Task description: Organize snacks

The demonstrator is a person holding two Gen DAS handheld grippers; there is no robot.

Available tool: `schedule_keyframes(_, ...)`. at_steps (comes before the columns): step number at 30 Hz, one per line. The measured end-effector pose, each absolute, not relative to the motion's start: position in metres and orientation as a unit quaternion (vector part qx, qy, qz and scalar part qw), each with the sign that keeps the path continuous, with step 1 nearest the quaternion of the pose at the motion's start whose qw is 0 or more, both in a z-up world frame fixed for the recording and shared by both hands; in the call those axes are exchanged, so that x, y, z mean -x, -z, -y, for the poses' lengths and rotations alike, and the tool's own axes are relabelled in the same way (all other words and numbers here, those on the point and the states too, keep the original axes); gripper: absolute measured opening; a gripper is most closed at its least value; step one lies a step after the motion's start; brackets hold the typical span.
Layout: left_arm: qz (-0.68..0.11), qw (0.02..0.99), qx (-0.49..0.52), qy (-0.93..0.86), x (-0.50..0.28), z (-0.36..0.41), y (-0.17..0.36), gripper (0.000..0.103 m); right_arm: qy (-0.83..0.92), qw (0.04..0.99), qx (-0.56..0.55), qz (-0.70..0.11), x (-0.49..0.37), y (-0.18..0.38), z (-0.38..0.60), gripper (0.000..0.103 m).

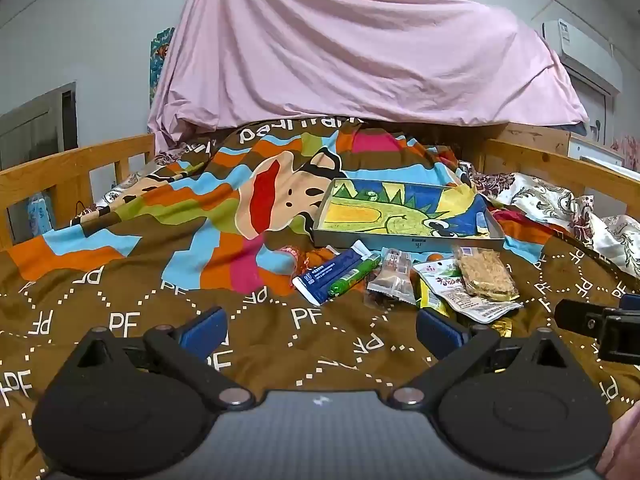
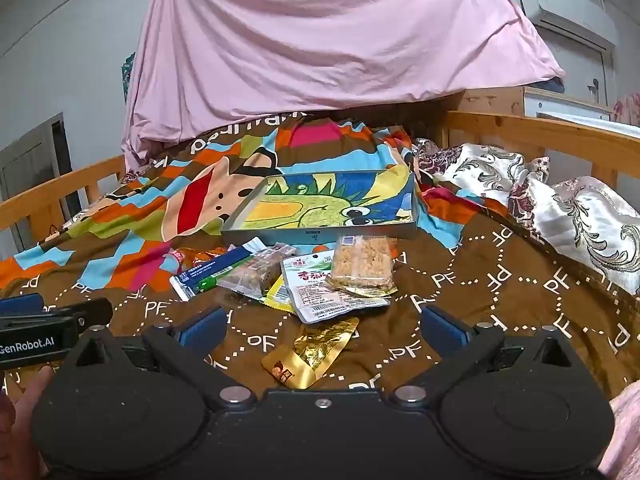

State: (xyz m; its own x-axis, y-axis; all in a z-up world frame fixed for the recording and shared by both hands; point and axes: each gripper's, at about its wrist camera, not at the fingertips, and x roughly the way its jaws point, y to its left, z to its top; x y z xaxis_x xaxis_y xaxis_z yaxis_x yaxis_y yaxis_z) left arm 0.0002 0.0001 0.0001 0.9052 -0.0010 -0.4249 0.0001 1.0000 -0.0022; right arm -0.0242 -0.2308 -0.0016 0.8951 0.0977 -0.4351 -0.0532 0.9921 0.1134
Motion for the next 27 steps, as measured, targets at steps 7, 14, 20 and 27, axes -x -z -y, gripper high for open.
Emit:
schedule_keyframes(7,-0.216,0.976,0.002,0.002,-0.0001,-0.0003,0.0001,0.103,-0.040,0.972,-0.047,-0.227,0.0238,0.0013,0.2305,0.103)
schedule_keyframes(14,-0.216,0.976,0.001,0.002,0.0002,-0.0003,0.0006,0.103,-0.041,0.972,-0.050,-0.226,0.0243,0.0017,0.2312,0.103)
schedule_keyframes(20,-0.216,0.976,0.001,0.001,0.0001,-0.0001,-0.0002,0.103,-0.040,0.972,-0.051,-0.227,0.0232,0.0021,0.2309,0.103)
schedule_keyframes(27,-0.216,0.976,0.000,0.001,0.0001,0.0001,-0.0002,0.103,-0.039,0.972,-0.051,-0.227,0.0233,0.0019,0.2312,0.103)
